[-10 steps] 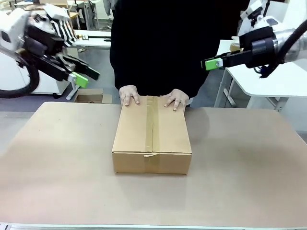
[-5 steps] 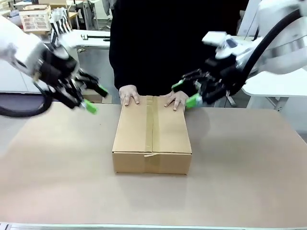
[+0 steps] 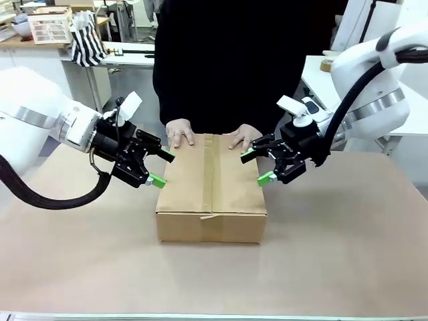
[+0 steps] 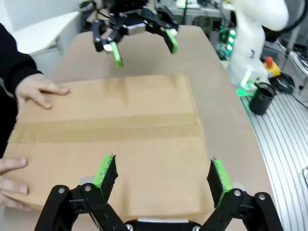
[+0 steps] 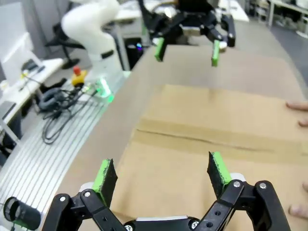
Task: Pack the gift set into the box.
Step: Press and hold the closed box until the human finishes sealing it.
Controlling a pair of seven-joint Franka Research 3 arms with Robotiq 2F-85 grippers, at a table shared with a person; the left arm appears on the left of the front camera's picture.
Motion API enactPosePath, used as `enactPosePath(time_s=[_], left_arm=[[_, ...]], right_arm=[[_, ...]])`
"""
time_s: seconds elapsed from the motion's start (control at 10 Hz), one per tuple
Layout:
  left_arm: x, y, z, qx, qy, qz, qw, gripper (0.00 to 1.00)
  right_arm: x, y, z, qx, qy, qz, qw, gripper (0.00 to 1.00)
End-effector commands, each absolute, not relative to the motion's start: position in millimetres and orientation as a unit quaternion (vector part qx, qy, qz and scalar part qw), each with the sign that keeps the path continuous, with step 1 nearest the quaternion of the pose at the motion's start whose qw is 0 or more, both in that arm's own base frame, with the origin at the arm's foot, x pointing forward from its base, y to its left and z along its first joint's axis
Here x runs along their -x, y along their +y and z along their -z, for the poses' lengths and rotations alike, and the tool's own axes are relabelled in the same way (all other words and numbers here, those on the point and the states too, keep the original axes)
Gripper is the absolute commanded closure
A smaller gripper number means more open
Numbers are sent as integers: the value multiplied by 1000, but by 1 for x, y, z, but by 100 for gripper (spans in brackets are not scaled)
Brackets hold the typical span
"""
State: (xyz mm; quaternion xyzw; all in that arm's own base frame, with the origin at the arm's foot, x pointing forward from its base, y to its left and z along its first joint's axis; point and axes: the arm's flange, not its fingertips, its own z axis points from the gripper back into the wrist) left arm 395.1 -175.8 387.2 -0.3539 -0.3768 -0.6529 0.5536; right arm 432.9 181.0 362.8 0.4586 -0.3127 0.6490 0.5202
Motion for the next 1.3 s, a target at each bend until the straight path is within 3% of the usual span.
enactPosePath(time_s=[0.0,0.4,0.8,1.2], left_arm=[[-398,-202,-363,371,-377,646,551,0],[-415,-207,-337,401,-351,629,566,0],[-416,-194,-320,392,-349,615,589,0],[-409,-192,-312,356,-331,671,560,0]], right_arm=[[-410,185,-358,-376,-352,-627,584,0],[-421,185,-324,-390,-403,-606,564,0],[-449,201,-302,-410,-377,-610,563,0],[-451,198,-298,-407,-372,-601,578,0]])
